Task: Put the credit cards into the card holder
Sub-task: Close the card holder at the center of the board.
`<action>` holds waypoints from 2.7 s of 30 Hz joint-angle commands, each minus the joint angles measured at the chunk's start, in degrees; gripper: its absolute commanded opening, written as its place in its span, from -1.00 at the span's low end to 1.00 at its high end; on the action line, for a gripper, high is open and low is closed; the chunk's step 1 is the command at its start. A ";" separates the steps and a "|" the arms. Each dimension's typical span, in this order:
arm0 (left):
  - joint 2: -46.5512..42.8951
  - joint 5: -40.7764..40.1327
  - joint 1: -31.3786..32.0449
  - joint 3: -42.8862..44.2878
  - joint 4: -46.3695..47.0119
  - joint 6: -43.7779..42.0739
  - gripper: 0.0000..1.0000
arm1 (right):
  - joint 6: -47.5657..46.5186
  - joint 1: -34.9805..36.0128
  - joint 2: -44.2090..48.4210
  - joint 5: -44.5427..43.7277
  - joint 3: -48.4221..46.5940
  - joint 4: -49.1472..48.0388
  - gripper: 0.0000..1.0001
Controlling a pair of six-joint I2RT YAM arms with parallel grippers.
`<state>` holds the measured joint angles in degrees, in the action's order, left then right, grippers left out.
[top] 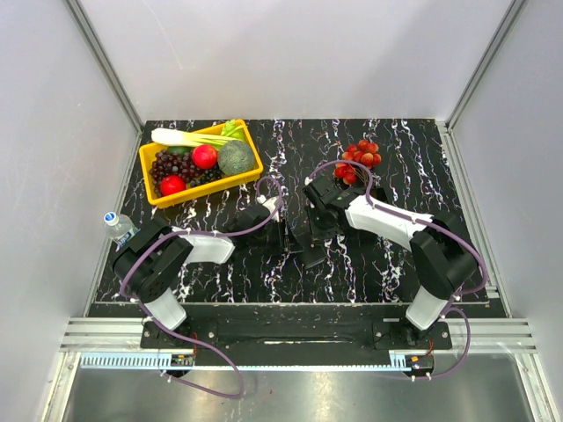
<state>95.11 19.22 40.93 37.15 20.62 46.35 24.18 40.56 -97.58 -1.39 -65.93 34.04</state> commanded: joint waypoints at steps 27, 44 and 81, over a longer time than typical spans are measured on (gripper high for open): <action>0.69 1.52 -0.15 1.26 3.72 -0.38 -0.18 | 0.42 -1.88 -2.35 4.99 1.07 -4.16 -0.98; 0.51 0.81 -0.41 1.61 2.84 -0.56 -0.19 | -5.99 -3.64 -3.93 7.37 -0.69 0.14 -1.00; 1.22 1.61 -0.50 2.23 3.02 -0.56 -0.20 | -10.30 -5.22 -10.43 15.63 -3.68 1.82 -1.00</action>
<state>95.77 20.14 40.60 37.36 20.84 46.33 13.87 35.07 -104.66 13.74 -69.12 35.77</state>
